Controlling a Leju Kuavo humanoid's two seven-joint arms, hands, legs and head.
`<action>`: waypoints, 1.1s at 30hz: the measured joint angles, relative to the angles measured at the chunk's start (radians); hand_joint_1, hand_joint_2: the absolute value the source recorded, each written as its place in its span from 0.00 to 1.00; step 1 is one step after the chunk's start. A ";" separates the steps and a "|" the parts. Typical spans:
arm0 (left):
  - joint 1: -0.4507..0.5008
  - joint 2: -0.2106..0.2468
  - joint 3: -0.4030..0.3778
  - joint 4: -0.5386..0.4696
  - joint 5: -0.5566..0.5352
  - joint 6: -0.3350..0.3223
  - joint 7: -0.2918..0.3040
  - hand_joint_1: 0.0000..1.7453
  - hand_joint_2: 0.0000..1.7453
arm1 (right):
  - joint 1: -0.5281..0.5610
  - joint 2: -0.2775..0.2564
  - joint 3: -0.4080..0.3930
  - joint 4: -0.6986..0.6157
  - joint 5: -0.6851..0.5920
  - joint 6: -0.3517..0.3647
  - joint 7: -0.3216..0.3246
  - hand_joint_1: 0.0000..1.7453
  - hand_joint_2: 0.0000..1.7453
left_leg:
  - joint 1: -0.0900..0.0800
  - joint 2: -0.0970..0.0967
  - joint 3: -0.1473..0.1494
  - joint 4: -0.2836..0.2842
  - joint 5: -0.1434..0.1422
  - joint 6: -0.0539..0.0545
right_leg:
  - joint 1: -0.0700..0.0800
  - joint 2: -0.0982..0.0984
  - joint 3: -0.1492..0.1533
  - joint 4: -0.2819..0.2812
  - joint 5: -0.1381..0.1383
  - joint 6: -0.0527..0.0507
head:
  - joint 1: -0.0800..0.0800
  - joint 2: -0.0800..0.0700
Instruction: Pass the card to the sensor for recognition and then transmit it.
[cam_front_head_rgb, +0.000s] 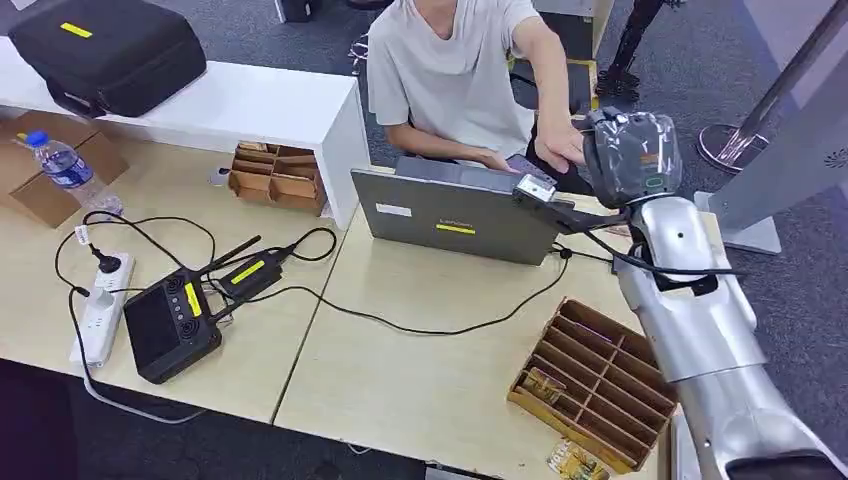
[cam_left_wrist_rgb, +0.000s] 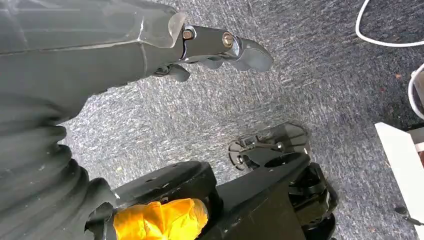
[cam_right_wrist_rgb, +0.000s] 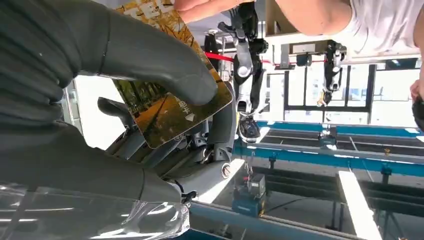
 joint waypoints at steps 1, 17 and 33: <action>0.000 0.000 0.000 0.000 0.000 0.000 0.000 0.00 1.00 | -0.001 0.001 0.001 0.002 0.000 0.000 0.000 1.00 1.00 | 0.000 0.000 0.000 0.000 0.000 0.000 | 0.000 0.000 0.000 0.000 0.000 0.000 | 0.000 0.000; 0.000 -0.004 -0.026 0.000 -0.023 -0.012 -0.003 0.00 1.00 | -0.093 0.056 0.019 0.155 0.023 -0.014 0.056 0.00 1.00 | 0.000 0.001 0.000 0.000 0.000 0.000 | 0.000 0.000 0.000 0.000 0.000 0.000 | 0.000 0.000; -0.011 -0.055 -0.032 0.000 -0.013 0.046 0.053 0.00 1.00 | -0.093 0.056 0.020 0.191 0.011 -0.014 0.038 0.00 1.00 | 0.000 0.001 0.000 0.000 0.000 0.000 | 0.000 0.001 -0.001 0.000 0.000 0.000 | 0.000 0.000</action>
